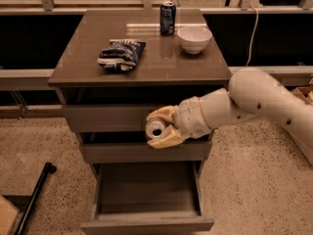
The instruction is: Pick coke can from bottom drawer and place on counter
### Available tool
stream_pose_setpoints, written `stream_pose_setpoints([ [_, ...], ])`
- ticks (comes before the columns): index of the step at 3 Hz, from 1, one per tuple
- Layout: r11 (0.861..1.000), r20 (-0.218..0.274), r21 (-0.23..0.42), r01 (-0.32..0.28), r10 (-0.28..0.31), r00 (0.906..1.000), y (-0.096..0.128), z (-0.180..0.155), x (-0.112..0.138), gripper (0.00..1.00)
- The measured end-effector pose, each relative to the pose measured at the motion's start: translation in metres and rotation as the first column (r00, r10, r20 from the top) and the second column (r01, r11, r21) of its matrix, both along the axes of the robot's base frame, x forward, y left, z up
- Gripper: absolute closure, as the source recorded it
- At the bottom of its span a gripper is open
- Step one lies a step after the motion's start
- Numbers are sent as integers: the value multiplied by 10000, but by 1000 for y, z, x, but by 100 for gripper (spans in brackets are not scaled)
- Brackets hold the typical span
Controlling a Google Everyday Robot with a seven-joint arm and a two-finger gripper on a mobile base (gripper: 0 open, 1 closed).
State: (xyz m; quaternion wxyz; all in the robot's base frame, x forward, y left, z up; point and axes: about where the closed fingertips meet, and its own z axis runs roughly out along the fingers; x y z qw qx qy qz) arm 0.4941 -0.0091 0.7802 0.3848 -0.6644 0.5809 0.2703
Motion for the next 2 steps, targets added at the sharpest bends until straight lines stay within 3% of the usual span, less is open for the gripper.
stream_pose_setpoints([
  [1,9925,1348,-1177,325,-165,9907,15,92,7,100],
  [2,9902,1797,-1333,410,-165,9836,22,118,2,100],
])
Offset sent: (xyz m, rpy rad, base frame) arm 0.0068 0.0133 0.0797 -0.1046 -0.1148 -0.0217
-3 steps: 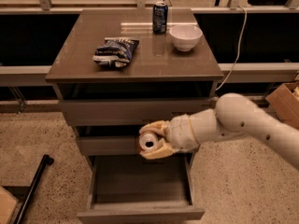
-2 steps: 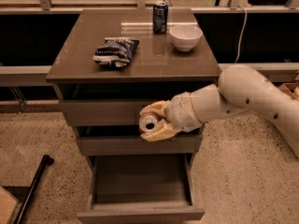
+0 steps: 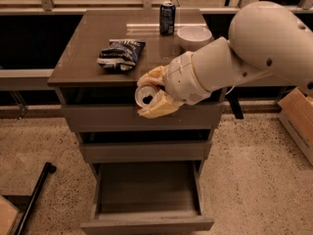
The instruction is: Pick coke can from bottom drawer and place on counter
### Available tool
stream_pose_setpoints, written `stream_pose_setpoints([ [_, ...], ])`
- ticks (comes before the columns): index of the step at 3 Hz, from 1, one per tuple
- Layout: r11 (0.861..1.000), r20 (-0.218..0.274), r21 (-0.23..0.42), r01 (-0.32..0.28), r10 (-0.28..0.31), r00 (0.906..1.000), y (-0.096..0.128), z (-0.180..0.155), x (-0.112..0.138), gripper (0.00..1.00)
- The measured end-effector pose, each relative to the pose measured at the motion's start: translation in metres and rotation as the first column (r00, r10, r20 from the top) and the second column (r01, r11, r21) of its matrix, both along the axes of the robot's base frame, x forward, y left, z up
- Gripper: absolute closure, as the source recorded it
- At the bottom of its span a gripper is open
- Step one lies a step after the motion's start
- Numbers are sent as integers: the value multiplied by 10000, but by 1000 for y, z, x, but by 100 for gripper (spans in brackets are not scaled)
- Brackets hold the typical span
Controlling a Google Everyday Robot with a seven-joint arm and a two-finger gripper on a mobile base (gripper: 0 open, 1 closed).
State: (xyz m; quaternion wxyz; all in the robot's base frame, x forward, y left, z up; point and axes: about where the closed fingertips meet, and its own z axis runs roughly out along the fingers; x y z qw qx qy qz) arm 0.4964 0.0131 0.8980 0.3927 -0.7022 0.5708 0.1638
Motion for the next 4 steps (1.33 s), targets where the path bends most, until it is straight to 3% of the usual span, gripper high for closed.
stream_pose_setpoints([
  [1,10000,-81,36,-19,20,10000,0,-5,0,100],
  [2,9997,-331,198,155,-149,9993,-1,11,18,100],
  [3,9967,-563,725,373,-332,9979,-9,35,51,100],
  [4,9878,-446,1299,864,-812,9957,-32,73,90,100],
])
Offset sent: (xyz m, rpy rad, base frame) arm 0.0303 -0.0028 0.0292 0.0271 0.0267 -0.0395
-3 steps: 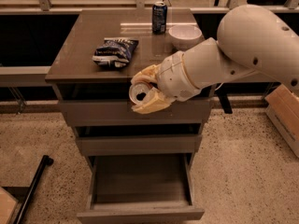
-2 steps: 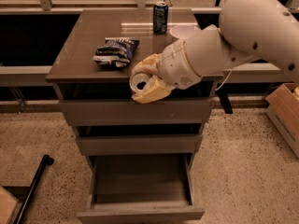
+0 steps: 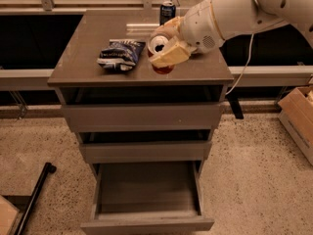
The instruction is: Pick coke can from bottom drawer and place on counter
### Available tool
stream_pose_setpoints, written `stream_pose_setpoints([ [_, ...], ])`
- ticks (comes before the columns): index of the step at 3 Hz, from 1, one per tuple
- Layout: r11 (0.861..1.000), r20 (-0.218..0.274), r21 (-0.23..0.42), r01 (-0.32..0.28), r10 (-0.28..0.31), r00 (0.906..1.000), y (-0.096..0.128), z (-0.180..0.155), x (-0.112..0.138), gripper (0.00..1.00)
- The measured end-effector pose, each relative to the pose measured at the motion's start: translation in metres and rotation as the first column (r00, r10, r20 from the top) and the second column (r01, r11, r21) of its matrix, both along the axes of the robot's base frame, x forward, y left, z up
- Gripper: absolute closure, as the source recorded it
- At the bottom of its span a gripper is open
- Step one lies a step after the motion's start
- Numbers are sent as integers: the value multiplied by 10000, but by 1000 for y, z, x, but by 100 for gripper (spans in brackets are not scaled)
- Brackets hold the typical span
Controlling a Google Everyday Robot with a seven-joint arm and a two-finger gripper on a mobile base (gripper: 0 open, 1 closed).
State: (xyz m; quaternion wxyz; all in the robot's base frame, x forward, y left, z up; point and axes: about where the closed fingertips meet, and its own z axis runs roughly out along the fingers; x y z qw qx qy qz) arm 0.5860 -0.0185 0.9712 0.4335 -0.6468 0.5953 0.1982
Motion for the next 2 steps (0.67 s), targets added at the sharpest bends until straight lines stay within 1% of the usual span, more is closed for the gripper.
stream_pose_setpoints([
  [1,10000,33,-6,32,-32,10000,-1,3,4,100],
  [2,9987,-185,299,406,-401,9990,-10,1,16,100],
])
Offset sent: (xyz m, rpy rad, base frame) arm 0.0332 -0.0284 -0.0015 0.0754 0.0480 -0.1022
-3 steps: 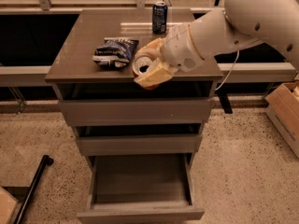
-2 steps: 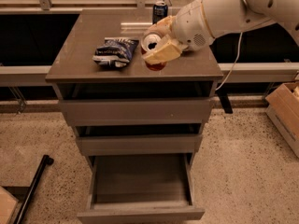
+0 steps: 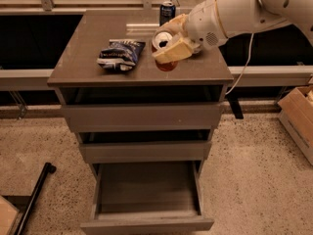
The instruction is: Pick coke can from bottom drawer and place on counter
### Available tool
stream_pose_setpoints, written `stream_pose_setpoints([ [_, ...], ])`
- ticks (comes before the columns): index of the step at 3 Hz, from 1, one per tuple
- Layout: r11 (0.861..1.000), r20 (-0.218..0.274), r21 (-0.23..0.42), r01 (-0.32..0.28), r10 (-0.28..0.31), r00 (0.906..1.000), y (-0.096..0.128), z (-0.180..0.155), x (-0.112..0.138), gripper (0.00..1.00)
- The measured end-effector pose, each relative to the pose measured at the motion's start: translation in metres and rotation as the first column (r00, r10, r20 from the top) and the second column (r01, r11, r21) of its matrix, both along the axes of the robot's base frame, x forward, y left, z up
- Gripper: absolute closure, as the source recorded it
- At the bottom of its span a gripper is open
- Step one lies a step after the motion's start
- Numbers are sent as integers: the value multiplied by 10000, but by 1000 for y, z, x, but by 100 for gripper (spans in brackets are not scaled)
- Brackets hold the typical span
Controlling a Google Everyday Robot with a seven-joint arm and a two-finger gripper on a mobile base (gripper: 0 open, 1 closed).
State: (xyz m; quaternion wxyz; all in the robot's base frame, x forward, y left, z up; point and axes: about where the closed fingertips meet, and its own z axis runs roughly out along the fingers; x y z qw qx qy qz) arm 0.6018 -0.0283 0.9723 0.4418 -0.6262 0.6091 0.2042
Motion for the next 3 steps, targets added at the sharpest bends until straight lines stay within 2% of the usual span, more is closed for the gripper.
stream_pose_setpoints([
  [1,9978,-153,401,532,-526,9985,-13,0,19,100],
  [2,9883,-456,914,1222,-1184,9919,-30,1,46,100],
  [3,9867,-465,969,1308,-1268,9908,-32,2,49,100],
])
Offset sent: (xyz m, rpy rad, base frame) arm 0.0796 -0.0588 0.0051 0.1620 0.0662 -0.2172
